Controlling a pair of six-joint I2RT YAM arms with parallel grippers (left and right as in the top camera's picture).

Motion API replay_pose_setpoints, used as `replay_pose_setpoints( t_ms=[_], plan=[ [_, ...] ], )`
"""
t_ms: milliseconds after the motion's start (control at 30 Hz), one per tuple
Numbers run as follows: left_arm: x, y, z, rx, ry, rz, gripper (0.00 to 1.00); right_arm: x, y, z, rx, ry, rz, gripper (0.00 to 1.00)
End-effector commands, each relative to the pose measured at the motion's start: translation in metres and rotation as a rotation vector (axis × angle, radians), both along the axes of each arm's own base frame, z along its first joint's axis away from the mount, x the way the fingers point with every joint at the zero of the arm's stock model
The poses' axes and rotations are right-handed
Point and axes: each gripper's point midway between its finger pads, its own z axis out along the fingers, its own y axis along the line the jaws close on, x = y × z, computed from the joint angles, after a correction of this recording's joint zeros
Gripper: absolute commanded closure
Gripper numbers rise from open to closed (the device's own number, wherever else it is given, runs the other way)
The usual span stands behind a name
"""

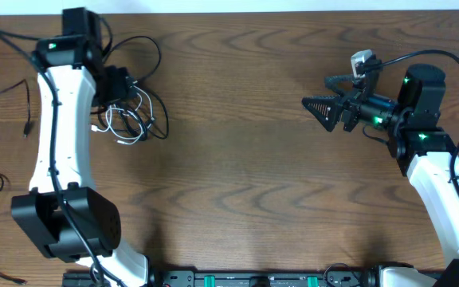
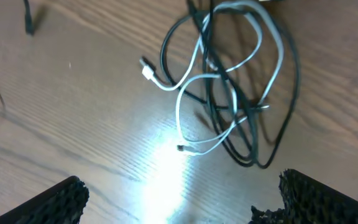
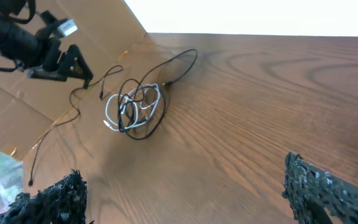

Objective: Untangle cables

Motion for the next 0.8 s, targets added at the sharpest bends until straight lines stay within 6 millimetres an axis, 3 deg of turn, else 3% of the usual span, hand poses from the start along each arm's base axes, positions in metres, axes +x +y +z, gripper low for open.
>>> replay_pose_setpoints(
  t_ms=[0, 333, 767],
  plan=[
    [-0.012, -0.01, -0.03, -0.046, 0.084, -0.035, 0.01, 0.002, -0.003, 0.006, -0.009, -0.013, -0.024, 0.01],
    [-0.017, -0.007, -0.088, -0.063, 0.082, 0.056, 0.02, 0.0, -0.003, 0.002, -0.008, 0.011, -0.023, 0.01],
    [-0.014, 0.007, -0.103, -0.088, 0.065, 0.063, 0.0, -0.003, -0.003, -0.002, -0.009, 0.04, -0.023, 0.01]
  ],
)
